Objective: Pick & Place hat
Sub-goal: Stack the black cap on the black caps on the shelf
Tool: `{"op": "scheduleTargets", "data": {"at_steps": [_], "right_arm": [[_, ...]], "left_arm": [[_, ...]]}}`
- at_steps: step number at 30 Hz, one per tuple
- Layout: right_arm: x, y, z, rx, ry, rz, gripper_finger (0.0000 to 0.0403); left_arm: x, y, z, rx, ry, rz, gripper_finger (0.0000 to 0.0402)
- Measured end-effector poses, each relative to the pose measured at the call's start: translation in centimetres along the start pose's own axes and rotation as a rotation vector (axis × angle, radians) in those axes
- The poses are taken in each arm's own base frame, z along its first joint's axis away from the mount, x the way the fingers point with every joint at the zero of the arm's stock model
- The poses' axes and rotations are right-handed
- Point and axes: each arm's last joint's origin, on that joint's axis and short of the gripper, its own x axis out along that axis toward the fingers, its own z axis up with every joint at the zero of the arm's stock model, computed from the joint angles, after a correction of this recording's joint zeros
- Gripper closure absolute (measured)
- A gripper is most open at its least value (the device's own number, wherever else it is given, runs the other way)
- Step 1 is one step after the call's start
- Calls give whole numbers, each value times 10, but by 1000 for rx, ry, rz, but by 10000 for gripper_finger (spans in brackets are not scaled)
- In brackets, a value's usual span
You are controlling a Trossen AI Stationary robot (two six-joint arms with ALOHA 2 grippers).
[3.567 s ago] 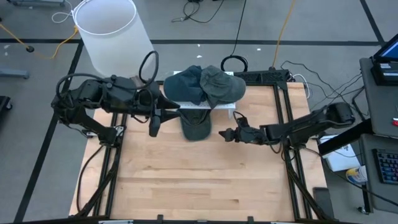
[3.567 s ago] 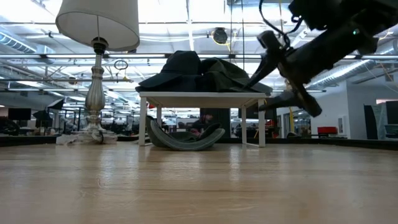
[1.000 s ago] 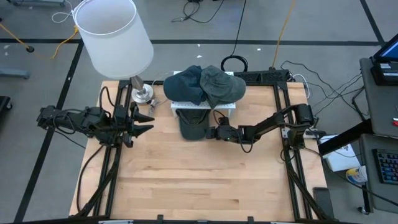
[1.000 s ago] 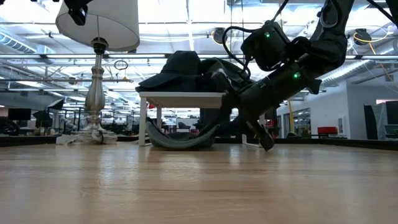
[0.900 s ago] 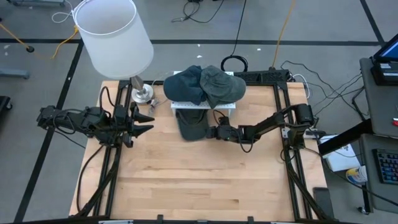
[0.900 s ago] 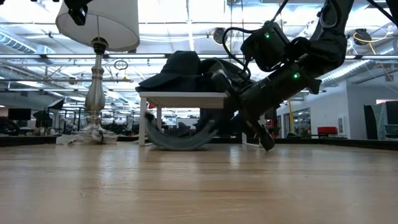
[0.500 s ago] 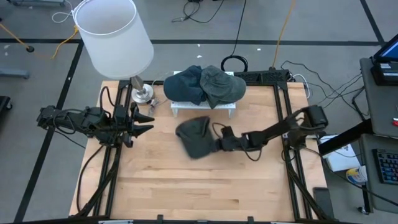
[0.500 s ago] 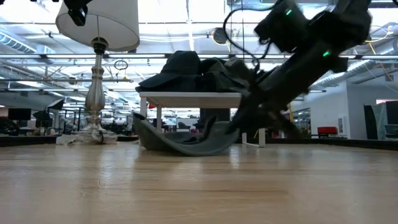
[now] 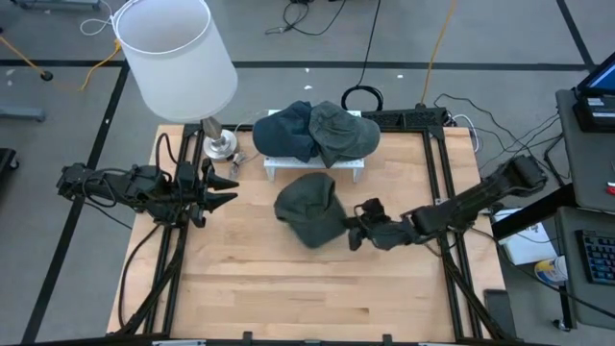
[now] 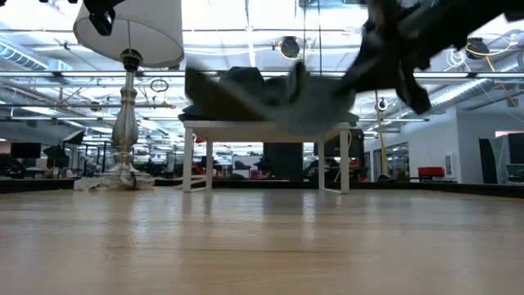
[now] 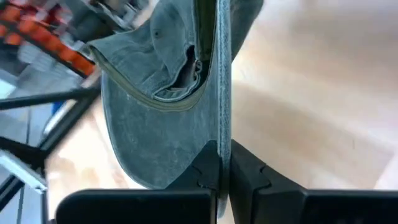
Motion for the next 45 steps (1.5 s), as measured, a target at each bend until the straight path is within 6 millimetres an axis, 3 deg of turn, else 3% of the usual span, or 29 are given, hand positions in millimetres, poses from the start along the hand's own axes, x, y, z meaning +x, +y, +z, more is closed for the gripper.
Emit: {"op": "scheduleTargets", "data": {"at_steps": [11,20,31,39,45], "right_arm": [[-48,8,45,-179,-347,-22,399],[-73,4,68,-331,-555,-200,399],[-85,1,79,-603,-667,-570,399],[-87,1,83,-763,-637,-728,399],[-85,-2,91,-779,-628,-780,399]], "left_arm": [[0,0,0,-9,-2,9,250],[0,1,0,-13,-11,34,250],[0,1,0,-78,-12,34,250],[0,1,0,-86,-12,34,250],[0,1,0,-111,-12,35,250]]}}
